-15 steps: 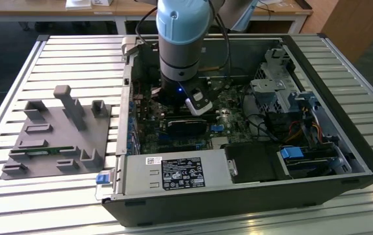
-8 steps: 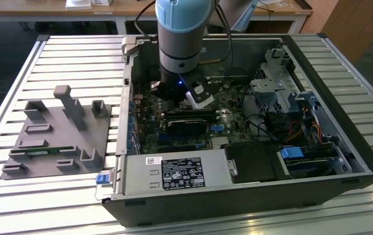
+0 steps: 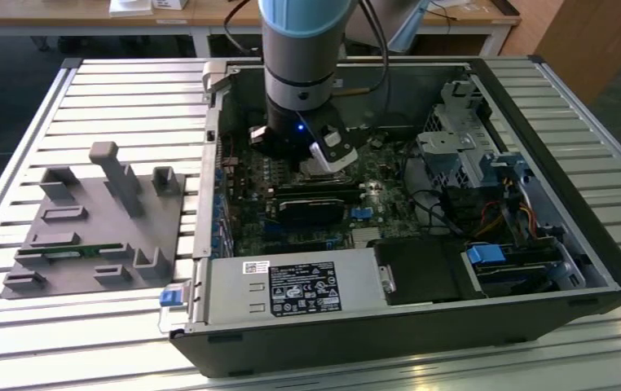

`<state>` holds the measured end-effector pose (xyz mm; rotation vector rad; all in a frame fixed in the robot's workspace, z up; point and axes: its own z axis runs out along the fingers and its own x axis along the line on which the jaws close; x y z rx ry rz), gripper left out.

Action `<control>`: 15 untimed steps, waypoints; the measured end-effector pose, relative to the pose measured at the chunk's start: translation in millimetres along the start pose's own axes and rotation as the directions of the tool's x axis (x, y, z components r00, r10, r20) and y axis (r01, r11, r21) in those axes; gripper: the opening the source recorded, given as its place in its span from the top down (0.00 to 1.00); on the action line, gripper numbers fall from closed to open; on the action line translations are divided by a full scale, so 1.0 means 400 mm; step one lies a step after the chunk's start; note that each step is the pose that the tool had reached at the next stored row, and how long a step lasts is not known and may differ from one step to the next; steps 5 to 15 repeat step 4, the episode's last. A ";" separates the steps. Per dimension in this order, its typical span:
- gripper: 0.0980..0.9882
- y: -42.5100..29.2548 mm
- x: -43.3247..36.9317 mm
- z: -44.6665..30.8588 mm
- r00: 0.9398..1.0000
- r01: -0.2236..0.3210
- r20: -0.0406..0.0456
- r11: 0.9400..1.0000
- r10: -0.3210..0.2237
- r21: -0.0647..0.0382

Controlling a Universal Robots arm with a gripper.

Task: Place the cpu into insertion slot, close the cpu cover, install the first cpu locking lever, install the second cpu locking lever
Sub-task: 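Install the second cpu locking lever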

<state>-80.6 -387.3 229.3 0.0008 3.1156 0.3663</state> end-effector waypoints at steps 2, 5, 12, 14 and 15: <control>0.99 0.001 0.000 -0.002 1.000 0.000 0.000 1.000 0.000 0.000; 0.99 0.001 0.000 -0.002 1.000 0.000 0.000 1.000 0.000 0.000; 0.99 0.001 0.000 -0.002 1.000 0.000 0.000 1.000 0.000 0.000; 0.99 0.001 0.000 -0.002 1.000 0.000 0.000 1.000 0.000 0.000; 0.99 0.001 0.000 -0.002 1.000 0.000 0.000 1.000 0.000 0.000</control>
